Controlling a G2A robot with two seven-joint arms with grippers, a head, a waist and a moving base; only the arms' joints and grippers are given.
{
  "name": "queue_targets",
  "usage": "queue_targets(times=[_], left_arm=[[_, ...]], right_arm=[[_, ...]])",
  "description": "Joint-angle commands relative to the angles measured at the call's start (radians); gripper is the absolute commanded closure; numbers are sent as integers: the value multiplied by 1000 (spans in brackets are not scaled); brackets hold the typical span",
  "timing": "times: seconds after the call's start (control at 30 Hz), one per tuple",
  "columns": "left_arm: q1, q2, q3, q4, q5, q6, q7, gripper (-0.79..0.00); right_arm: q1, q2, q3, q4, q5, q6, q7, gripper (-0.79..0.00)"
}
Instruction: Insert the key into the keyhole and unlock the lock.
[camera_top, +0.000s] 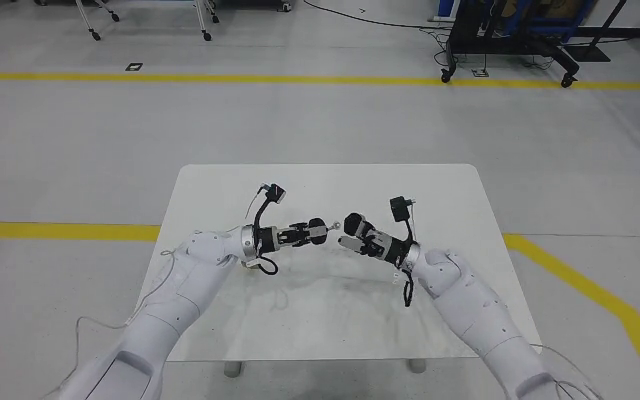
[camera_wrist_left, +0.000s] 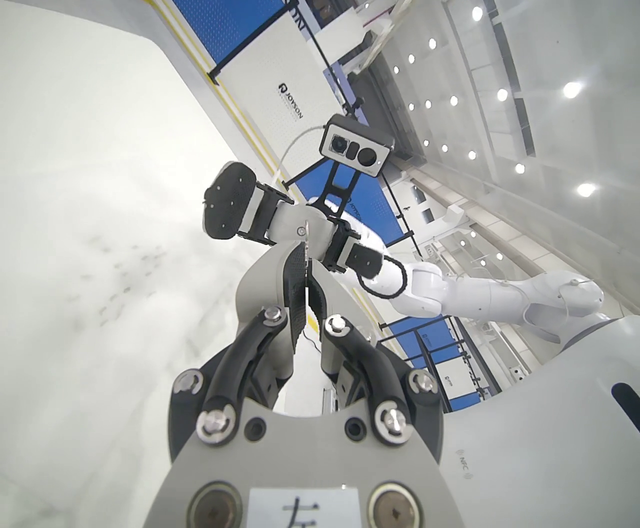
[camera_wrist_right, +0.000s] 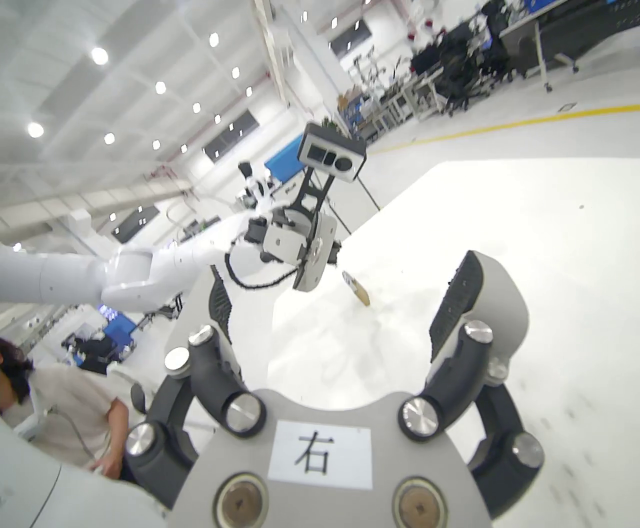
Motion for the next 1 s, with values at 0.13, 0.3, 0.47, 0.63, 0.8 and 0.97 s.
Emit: queue_targets(times=[0.13, 0.3, 0.47, 0.63, 0.8, 0.97], left_arm=[[-11, 13, 55, -32, 26, 29, -28, 0], [-17, 26, 86, -45, 18, 24, -23, 0], [-25, 40, 116, -53, 13, 17, -17, 0], [-35, 48, 147, -53, 6, 9, -8, 0], [-48, 55, 174, -50, -7, 2, -2, 0], [-58, 61, 200, -49, -15, -5, 5, 0]], right_arm=[[-11, 44, 20, -47, 255, 17, 318, -351], [6, 63, -1, -45, 431, 90, 524, -480], [21, 70, -28, -43, 488, 118, 552, -360], [31, 82, -50, -42, 514, 125, 559, -292], [43, 89, -76, -36, 528, 135, 569, -240], [57, 93, -100, -23, 539, 137, 571, -169]])
